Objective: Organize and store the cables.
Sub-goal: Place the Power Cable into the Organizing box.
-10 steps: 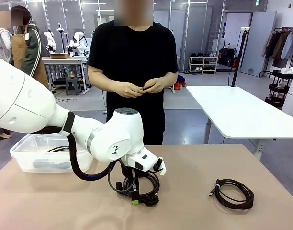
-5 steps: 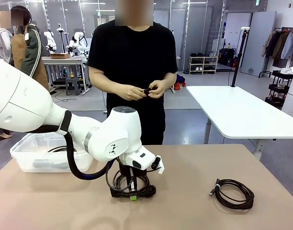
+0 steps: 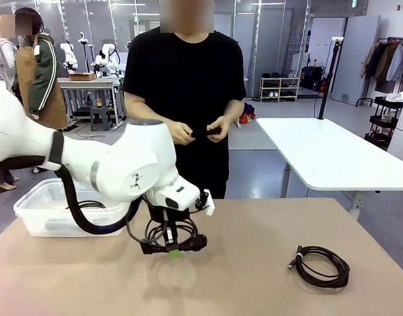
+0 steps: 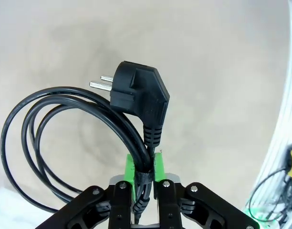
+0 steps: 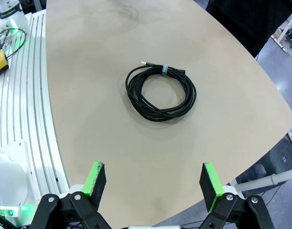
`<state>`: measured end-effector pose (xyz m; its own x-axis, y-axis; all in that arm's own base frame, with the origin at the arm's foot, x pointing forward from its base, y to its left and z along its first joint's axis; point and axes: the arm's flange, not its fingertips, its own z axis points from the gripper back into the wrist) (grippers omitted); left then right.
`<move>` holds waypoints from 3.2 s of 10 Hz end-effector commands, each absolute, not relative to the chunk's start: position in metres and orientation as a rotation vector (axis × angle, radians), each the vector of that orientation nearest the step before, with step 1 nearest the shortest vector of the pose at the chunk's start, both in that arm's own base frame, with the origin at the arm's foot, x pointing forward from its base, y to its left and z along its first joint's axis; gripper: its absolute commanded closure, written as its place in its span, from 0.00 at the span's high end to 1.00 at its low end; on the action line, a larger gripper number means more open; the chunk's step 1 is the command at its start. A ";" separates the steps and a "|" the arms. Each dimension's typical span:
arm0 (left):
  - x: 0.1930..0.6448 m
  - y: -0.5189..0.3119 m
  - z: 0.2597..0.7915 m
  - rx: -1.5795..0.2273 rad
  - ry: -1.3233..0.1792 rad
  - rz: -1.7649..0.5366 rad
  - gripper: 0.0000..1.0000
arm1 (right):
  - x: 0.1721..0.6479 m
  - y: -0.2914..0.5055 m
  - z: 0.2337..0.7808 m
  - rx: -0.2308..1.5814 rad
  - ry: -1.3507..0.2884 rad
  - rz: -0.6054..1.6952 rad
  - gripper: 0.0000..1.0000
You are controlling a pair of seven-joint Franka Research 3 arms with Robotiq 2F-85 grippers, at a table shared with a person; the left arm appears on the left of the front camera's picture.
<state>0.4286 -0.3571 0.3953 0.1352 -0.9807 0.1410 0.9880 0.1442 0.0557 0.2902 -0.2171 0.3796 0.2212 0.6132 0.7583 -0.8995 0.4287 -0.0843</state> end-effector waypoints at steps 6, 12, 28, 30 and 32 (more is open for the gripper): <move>0.424 -0.241 0.475 -0.027 -0.235 -1.463 0.00 | 0.292 -0.217 0.379 0.419 -0.825 1.071 1.00; 0.428 -0.129 0.496 -0.033 -0.238 -1.556 0.00 | 0.292 -0.217 0.379 0.419 -0.825 1.071 1.00; 0.624 -0.040 0.493 -0.078 -0.099 -1.686 0.18 | 0.292 -0.217 0.379 0.419 -0.825 1.071 1.00; 0.639 -0.041 0.481 -0.114 -0.037 -1.694 0.18 | 0.292 -0.217 0.379 0.419 -0.825 1.071 1.00; 0.653 -0.039 0.472 -0.140 0.002 -1.662 0.18 | 0.292 -0.217 0.379 0.419 -0.825 1.071 1.00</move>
<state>0.6388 -0.0418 0.4612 -0.1143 -0.9889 0.0946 0.9918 -0.1190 -0.0458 0.2900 -0.2172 0.3798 0.2227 0.6146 0.7568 -0.8991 0.4296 -0.0843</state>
